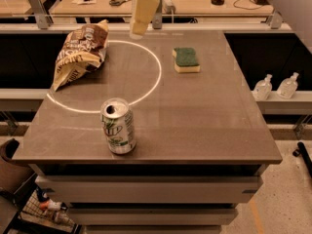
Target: Pick brown chip bag
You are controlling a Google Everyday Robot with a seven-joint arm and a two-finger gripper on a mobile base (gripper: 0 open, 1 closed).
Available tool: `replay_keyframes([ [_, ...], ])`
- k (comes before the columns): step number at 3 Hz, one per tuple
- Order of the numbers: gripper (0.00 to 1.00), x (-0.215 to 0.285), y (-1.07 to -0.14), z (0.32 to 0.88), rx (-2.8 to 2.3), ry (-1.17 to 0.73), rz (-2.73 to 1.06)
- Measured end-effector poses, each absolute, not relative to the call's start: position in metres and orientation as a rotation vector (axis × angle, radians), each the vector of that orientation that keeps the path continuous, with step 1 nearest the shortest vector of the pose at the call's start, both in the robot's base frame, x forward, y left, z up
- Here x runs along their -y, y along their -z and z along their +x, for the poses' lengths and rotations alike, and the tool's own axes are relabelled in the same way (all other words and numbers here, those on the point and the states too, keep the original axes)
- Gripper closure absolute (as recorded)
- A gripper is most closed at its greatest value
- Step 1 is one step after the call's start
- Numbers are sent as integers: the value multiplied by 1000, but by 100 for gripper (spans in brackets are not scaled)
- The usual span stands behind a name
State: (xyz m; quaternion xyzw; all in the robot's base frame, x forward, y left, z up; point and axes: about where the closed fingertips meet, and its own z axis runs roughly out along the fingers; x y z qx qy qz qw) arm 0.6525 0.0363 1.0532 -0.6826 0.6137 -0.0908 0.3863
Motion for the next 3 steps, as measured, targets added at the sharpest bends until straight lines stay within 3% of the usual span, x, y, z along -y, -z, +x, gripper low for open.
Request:
replay_keyframes([
  [3,0,-57,-1059,676,-1534,351,-1838],
])
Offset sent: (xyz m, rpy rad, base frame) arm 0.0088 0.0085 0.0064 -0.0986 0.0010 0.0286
